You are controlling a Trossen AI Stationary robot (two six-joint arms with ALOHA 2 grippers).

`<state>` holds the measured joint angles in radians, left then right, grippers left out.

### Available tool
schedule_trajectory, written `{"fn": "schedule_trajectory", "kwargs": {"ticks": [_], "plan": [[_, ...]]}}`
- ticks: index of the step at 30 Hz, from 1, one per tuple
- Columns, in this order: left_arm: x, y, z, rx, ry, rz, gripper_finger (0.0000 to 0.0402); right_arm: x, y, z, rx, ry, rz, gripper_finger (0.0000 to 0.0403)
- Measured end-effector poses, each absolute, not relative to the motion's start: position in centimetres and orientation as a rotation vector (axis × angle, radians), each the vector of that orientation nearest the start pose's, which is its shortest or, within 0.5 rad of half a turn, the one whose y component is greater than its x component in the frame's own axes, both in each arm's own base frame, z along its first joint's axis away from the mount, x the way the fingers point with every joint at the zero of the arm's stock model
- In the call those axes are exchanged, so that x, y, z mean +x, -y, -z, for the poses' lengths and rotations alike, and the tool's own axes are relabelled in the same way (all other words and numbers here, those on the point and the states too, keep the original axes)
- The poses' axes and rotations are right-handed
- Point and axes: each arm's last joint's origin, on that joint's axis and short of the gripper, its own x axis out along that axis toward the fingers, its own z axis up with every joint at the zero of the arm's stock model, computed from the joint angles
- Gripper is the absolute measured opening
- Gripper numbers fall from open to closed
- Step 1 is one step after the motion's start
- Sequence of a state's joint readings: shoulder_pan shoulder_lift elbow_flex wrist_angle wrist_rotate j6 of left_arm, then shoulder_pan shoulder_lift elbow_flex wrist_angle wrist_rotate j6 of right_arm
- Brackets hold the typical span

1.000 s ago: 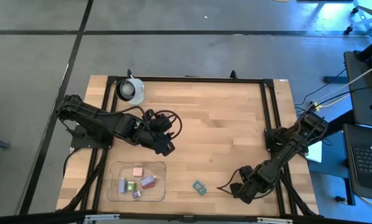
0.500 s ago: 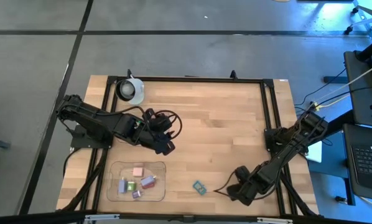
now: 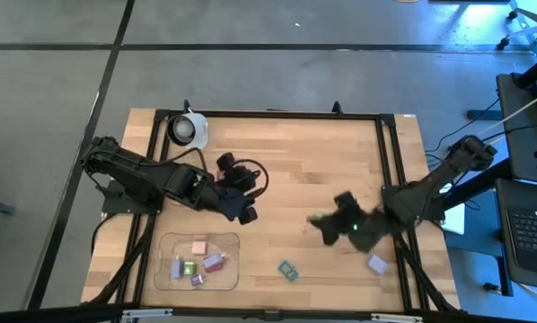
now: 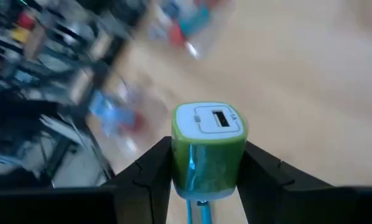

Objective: Pick & Place Office items
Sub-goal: Put the green charger adapter into the bottom transparent bin

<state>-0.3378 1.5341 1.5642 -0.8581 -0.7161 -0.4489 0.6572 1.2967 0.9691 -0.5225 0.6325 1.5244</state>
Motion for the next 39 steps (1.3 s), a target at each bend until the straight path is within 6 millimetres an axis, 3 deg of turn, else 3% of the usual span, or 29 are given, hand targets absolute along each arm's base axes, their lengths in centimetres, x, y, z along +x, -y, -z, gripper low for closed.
{"fn": "schedule_trajectory", "kwargs": {"ticks": [7,12,18,22,33,39], "plan": [[32.0,9.4,-39.2,0.081,-0.406,-0.351,0.0223,23.2,-11.0,-30.7,0.856,-0.357,0.296,0.0145],[33.0,10.0,-40.6,0.278,-0.281,-0.254,0.0252,24.6,-9.4,-32.9,0.804,-0.243,0.094,0.0147],[34.0,11.1,-40.9,0.519,-0.195,-0.163,0.0258,25.6,-8.2,-35.2,0.733,-0.098,-0.174,0.0147],[34.7,11.4,-40.8,0.597,-0.164,-0.161,0.0258,25.8,-7.5,-35.7,0.714,-0.076,-0.267,0.0148],[35.3,10.4,-40.9,0.575,-0.141,-0.188,0.0256,25.9,-7.0,-35.9,0.666,-0.066,-0.326,0.0148],[35.3,10.3,-41.0,0.570,-0.141,-0.194,0.0230,25.9,-7.0,-36.1,0.663,-0.050,-0.342,0.0148]]}}
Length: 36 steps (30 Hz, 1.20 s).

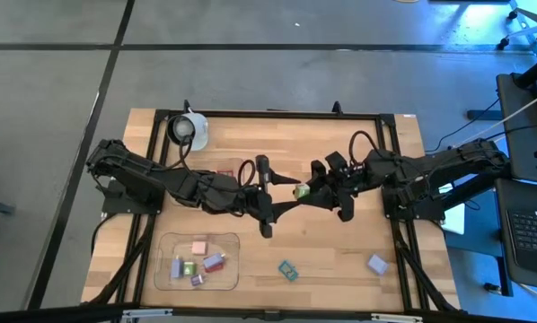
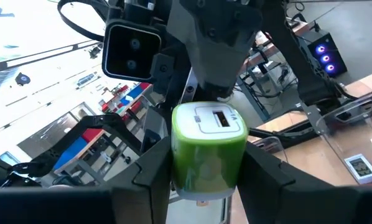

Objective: Pick & Place Office items
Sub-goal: Put the green charger adapter into the bottom transparent bin

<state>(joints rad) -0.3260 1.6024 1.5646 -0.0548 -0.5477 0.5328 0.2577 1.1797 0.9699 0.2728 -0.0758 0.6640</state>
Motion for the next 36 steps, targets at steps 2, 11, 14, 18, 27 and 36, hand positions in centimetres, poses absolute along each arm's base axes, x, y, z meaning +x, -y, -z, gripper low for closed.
{"fn": "schedule_trajectory", "kwargs": {"ticks": [2,11,14,18,27,36], "plan": [[35.3,10.3,-41.0,0.559,-0.140,-0.195,0.0216,25.8,-7.0,-36.2,0.660,-0.043,-0.351,0.0148],[35.3,10.4,-41.0,0.561,-0.133,-0.176,0.0165,25.8,-7.1,-36.4,0.665,-0.032,-0.361,0.0149],[35.3,10.4,-41.0,0.562,-0.134,-0.176,0.0163,25.8,-7.1,-36.4,0.665,-0.032,-0.361,0.0149],[35.3,10.4,-41.0,0.575,-0.135,-0.175,0.0164,25.8,-7.1,-36.4,0.664,-0.031,-0.362,0.0149],[35.3,10.3,-41.0,0.575,-0.138,-0.188,0.0162,26.0,-6.6,-36.4,0.689,-0.028,-0.352,0.0205],[35.3,10.2,-41.0,0.566,-0.145,-0.217,0.0161,26.1,-5.9,-36.4,0.687,-0.047,-0.400,0.0300]]}}
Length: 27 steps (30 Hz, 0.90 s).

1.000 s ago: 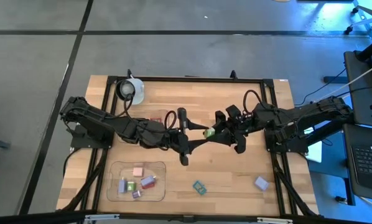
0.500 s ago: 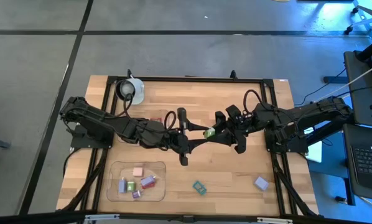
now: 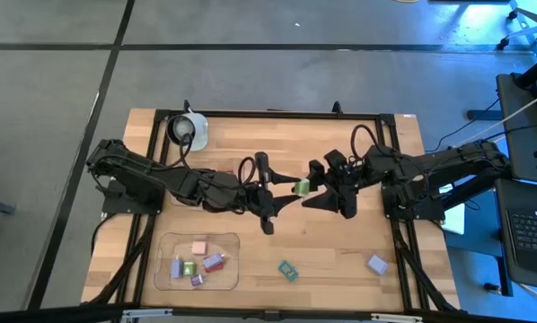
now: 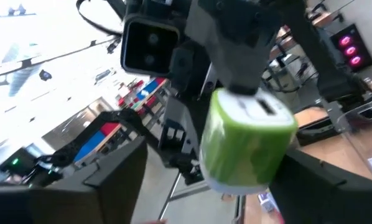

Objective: Pick & Place Office items
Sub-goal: Put the green charger adapter into the bottom transparent bin

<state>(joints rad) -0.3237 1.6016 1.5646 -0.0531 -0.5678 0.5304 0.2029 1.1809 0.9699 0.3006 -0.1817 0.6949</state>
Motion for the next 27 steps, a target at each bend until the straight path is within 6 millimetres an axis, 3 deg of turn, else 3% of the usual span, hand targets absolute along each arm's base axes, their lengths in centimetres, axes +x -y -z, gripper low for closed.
{"fn": "schedule_trajectory", "kwargs": {"ticks": [5,13,20,27], "plan": [[35.2,10.1,-41.1,0.526,-0.141,-0.270,0.0160,25.9,-5.0,-35.9,0.686,-0.137,-0.431,0.0330],[35.1,9.6,-41.1,0.439,-0.159,-0.443,0.0160,23.4,-4.4,-35.3,0.699,-0.325,-0.365,0.0335],[34.8,10.1,-41.4,0.399,-0.140,-0.522,0.0163,20.7,-5.4,-35.2,0.694,-0.456,-0.389,0.0334],[34.2,11.9,-41.4,0.253,-0.093,-0.476,0.0160,18.9,-7.5,-33.0,0.785,-0.775,-0.348,0.0334]]}}
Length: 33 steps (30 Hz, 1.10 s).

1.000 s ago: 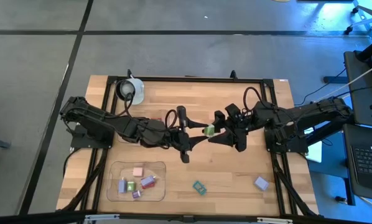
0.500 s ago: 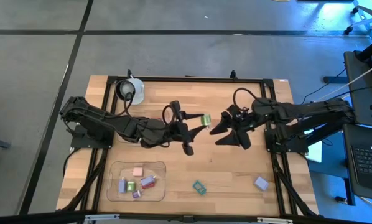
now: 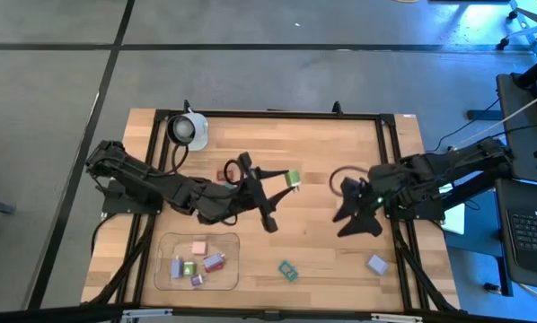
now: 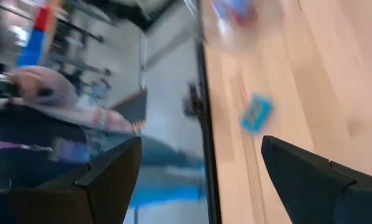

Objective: Pick & Place Office items
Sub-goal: Put the green charger adapter into the bottom transparent bin

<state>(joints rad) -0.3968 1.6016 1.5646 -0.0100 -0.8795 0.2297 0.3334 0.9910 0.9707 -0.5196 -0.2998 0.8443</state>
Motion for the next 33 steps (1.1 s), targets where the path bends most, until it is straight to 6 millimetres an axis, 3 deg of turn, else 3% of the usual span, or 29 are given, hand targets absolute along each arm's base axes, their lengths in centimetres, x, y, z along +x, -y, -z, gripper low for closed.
{"fn": "schedule_trajectory", "kwargs": {"ticks": [7,12,18,23,33], "plan": [[33.6,13.7,-41.3,-0.073,-0.028,-0.384,0.0162,17.3,-9.0,-31.0,0.879,-1.051,-0.171,0.0333],[33.0,15.1,-39.9,-0.219,-0.135,-0.275,0.0162,16.3,-9.7,-30.4,0.949,-1.150,-0.062,0.0333],[31.7,15.7,-37.0,-0.399,-0.417,-0.235,0.0163,15.3,-10.7,-29.9,1.039,-1.224,0.072,0.0333],[29.7,16.0,-34.6,-0.495,-0.751,-0.229,0.0162,15.1,-12.0,-28.8,1.057,-1.325,0.174,0.0333],[25.8,19.8,-30.6,-0.452,-1.192,-0.301,0.0163,15.4,-14.9,-25.9,0.962,-1.522,0.305,0.0333]]}}
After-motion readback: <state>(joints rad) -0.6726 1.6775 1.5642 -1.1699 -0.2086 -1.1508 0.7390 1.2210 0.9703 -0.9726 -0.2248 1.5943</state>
